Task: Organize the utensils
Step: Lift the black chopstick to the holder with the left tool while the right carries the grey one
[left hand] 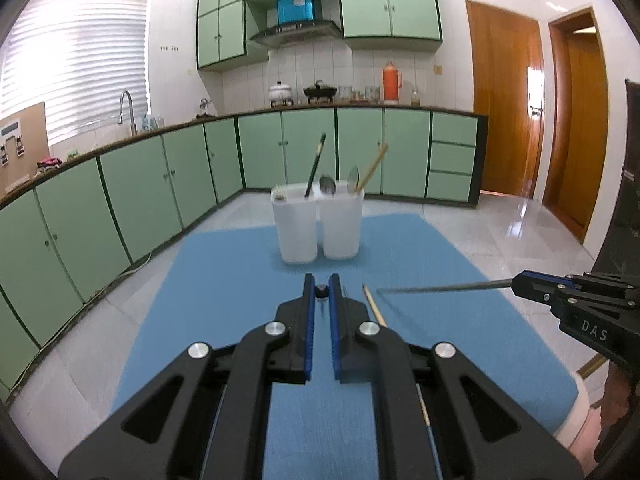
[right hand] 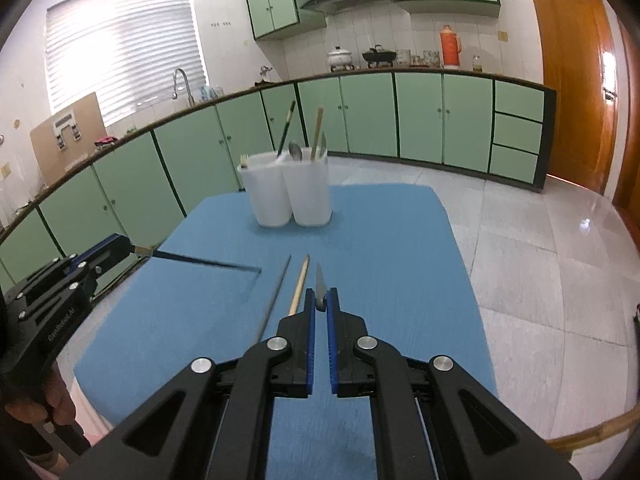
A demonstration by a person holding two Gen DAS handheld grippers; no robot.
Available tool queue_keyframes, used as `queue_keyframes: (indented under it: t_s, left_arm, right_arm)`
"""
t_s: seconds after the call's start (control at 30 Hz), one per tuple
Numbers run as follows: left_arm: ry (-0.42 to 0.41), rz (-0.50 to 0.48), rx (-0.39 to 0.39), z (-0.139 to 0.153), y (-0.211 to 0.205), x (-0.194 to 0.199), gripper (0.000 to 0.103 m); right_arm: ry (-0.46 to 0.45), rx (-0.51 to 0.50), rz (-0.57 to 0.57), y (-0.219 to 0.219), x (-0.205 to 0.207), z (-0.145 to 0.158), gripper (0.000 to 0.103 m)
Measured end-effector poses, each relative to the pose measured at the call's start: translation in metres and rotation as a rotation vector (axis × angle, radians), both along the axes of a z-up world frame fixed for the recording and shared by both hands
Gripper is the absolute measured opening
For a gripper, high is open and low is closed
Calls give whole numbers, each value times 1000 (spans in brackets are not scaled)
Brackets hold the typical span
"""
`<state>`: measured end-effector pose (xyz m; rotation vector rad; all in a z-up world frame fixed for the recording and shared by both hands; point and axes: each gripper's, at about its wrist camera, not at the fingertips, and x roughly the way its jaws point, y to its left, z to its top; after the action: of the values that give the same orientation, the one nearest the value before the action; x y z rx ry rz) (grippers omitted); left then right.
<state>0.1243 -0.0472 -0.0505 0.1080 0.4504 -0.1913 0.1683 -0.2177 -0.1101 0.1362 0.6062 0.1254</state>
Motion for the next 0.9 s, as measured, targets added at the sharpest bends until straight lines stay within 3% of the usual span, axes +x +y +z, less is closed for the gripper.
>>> queue_keyframes:
  t_s: [0.4, 0.9]
  left_arm:
    - [-4, -50, -75, 34, 0, 28, 6]
    - [7, -89, -132, 52, 7, 46, 6]
  right_arm:
    - [-68, 27, 37, -13, 22, 52, 6]
    - [-76, -19, 96, -1, 49, 75, 5]
